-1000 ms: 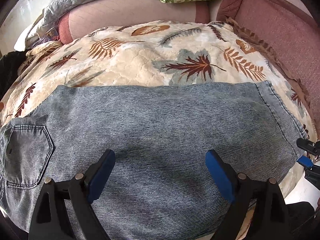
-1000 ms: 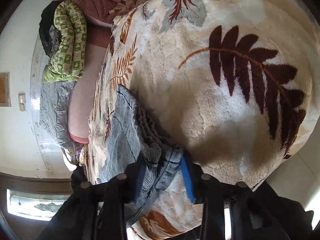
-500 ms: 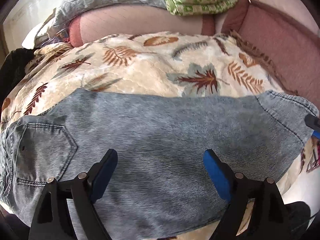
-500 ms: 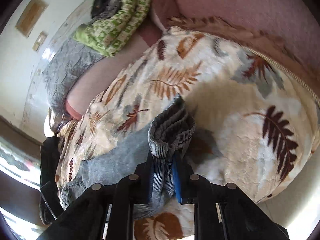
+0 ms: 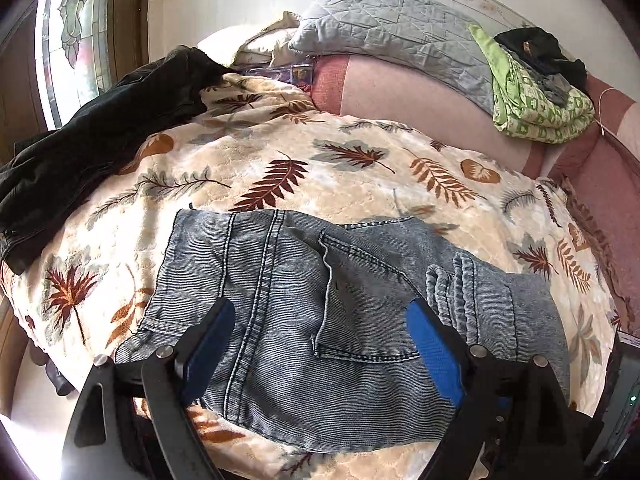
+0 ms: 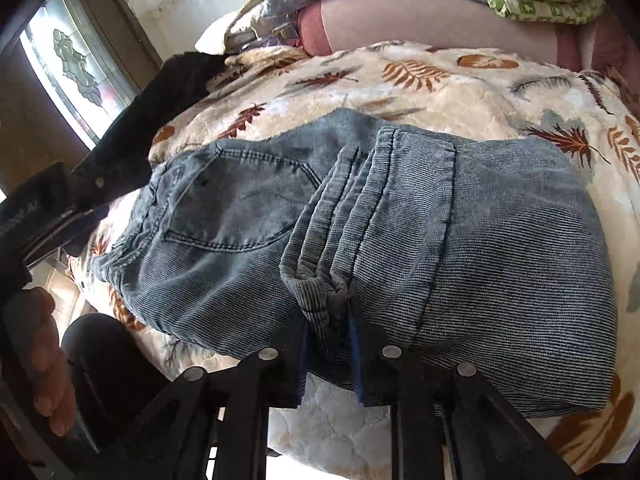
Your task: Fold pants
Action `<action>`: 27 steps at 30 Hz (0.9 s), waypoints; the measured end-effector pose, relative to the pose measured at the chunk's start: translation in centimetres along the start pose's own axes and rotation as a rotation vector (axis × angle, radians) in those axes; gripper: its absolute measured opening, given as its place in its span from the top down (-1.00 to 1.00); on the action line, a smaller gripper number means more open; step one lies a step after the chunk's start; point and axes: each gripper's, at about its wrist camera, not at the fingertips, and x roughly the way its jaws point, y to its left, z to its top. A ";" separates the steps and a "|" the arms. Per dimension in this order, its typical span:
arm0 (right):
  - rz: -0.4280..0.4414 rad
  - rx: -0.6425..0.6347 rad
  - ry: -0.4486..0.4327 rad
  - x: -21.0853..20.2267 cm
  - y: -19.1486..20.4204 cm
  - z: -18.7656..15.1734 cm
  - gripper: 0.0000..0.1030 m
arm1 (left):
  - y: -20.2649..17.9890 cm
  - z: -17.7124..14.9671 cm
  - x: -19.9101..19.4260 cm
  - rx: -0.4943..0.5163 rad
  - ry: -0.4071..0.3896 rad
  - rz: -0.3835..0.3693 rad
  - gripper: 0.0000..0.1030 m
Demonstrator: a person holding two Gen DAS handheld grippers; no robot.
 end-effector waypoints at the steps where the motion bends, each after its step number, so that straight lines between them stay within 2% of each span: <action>1: 0.067 0.028 -0.001 -0.6 -0.6 0.0 0.14 | -0.1 0.1 0.0 0.001 -0.001 -0.003 -0.71; 3: 0.187 0.106 -0.017 -2.4 -2.0 0.2 -0.34 | -1.1 0.3 0.2 0.009 0.006 -0.025 -0.71; 7: 0.331 0.279 -0.128 -6.9 -6.3 0.4 -0.34 | -5.2 0.5 -0.2 0.064 0.016 -0.123 -0.71; 10: 0.421 0.471 -0.145 -7.2 -11.5 0.2 -0.34 | -8.6 0.1 0.0 0.108 0.045 -0.202 -0.71; 11: 0.450 0.542 -0.123 -6.3 -13.3 -0.3 -0.34 | -9.7 -0.2 0.6 0.126 0.060 -0.215 -0.71; 12: 0.456 0.616 -0.063 -4.8 -15.1 -1.0 -0.35 | -10.7 -0.9 1.5 0.150 0.088 -0.205 -0.72; 13: 0.417 0.695 0.031 -2.9 -16.5 -1.9 -0.28 | -11.8 -1.7 3.1 0.187 0.153 -0.188 -0.72; 14: 0.450 0.750 0.048 -2.1 -17.4 -2.6 -0.14 | -12.8 -2.9 5.1 0.238 0.248 -0.160 -0.71; 15: 0.490 0.764 0.036 -2.3 -17.9 -2.7 -0.13 | -13.4 -4.3 7.1 0.280 0.334 -0.122 -0.71; 16: 0.499 0.752 0.049 -2.8 -18.0 -2.3 -0.15 | -13.6 -5.1 7.7 0.300 0.337 -0.097 -0.72; 17: 0.486 0.719 0.046 -3.5 -17.8 -1.5 -0.17 | -13.6 -5.3 7.0 0.307 0.281 -0.099 -0.71; 18: 0.473 0.680 0.027 -4.4 -17.7 -0.6 -0.22 | -13.7 -5.3 6.2 0.303 0.263 -0.101 -0.71; 20: 0.474 0.621 -0.016 -6.1 -18.1 1.6 -0.22 | -13.8 -4.4 4.3 0.276 0.219 -0.158 -0.71; 23: 0.373 0.589 -0.049 -6.4 -20.5 5.3 -0.23 | -15.4 -3.2 1.2 0.275 0.117 -0.254 -0.71; 25: 0.337 0.572 0.016 -4.2 -22.0 7.6 -0.23 | -17.0 -2.8 1.2 0.277 0.140 -0.336 -0.71; 27: 0.302 0.561 0.072 -2.1 -23.2 8.8 -0.23 | -18.1 -3.4 2.3 0.261 0.186 -0.371 -0.71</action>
